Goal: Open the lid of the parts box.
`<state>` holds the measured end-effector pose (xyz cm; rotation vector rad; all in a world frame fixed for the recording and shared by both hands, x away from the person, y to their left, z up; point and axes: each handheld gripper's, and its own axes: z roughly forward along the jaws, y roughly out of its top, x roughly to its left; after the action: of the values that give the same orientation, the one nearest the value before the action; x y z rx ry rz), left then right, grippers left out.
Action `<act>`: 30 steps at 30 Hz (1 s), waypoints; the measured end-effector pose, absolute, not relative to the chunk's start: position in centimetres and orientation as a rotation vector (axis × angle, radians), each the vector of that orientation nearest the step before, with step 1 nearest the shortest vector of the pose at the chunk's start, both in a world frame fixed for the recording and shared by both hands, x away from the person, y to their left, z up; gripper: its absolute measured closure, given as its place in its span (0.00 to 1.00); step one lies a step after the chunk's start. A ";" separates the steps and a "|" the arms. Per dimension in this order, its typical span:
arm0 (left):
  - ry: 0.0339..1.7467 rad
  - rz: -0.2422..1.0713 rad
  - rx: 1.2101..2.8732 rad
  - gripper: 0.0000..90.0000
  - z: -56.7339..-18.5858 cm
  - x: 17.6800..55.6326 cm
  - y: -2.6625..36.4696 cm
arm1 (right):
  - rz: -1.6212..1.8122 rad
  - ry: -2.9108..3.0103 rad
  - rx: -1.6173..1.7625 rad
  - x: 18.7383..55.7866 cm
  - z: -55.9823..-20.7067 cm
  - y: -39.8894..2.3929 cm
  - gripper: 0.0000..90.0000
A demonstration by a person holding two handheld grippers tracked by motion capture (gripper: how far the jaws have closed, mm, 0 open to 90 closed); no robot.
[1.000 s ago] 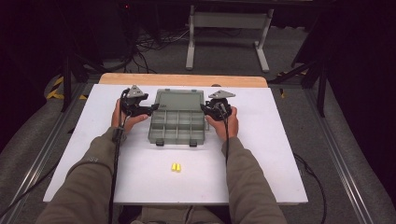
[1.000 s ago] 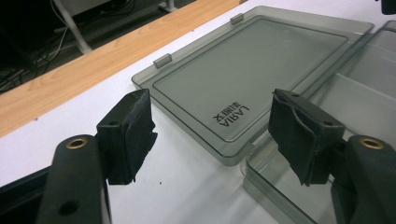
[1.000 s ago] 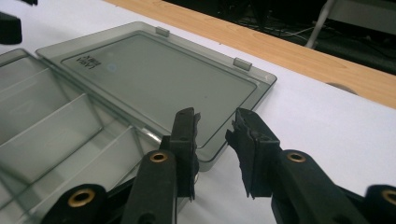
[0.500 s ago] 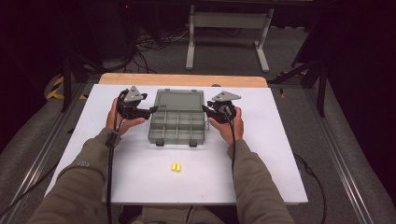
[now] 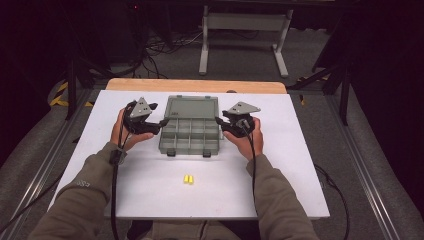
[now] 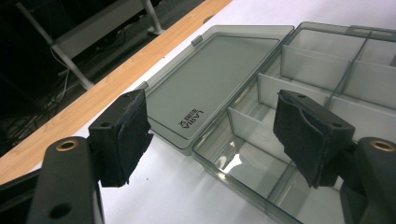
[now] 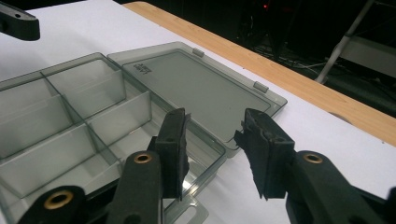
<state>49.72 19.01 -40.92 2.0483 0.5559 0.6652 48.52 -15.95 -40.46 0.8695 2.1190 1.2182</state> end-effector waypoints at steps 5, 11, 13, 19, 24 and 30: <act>0.544 0.666 2.038 0.30 -40.9 49.0 19.3 | 1.231 2.117 0.840 47.7 -40.4 -15.9 0.63; 0.520 0.663 2.013 0.29 -41.2 47.6 19.6 | 1.241 2.113 0.783 46.2 -40.4 -15.9 0.58; 0.515 0.665 2.014 0.29 -41.2 47.5 19.6 | 1.252 2.116 0.772 45.9 -40.5 -15.9 0.57; 0.483 0.668 2.008 0.28 -41.3 46.4 19.6 | 1.263 2.126 0.747 45.0 -41.0 -15.9 0.54; 0.447 0.675 1.998 0.26 -41.4 45.2 19.7 | 1.270 2.139 0.701 44.2 -41.2 -15.7 0.48; 0.425 0.666 1.992 0.23 -41.5 44.1 19.8 | 1.270 2.150 0.668 43.5 -41.3 -15.3 0.41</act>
<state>44.13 19.84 -41.53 1.9919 0.4248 0.6655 43.48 -15.28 -41.31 0.6681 2.1502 1.2705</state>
